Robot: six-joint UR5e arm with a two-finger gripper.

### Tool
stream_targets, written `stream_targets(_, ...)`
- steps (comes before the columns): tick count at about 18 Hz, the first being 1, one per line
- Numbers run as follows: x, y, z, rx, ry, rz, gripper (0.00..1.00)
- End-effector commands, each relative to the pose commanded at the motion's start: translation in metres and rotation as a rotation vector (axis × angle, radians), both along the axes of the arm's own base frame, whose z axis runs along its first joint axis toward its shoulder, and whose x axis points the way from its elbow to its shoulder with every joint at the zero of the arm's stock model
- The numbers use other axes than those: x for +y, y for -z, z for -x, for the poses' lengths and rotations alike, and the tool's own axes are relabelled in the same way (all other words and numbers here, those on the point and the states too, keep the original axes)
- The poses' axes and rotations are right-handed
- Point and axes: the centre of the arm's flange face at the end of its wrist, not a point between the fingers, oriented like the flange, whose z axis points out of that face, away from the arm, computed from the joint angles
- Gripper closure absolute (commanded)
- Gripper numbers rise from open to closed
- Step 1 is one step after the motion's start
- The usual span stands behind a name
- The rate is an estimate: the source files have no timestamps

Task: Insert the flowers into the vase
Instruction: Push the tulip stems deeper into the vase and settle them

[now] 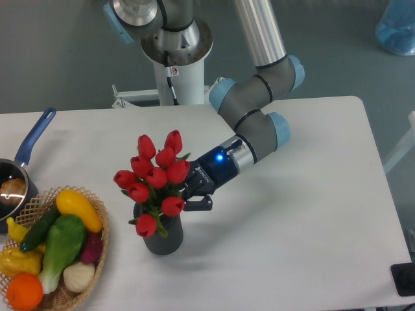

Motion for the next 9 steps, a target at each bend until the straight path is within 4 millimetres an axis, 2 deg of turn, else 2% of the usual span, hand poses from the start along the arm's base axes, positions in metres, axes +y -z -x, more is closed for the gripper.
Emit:
stream_targets(1,-0.0006,0.0,0.0007,0.0,-0.002,0.0,0.71)
stream_targets(2,-0.0003,0.0003,0.0012,0.001,-0.002,-0.001,0.64)
stream_targets(9,-0.0003,-0.0004,0.0011,0.004,-0.002,-0.002,0.57)
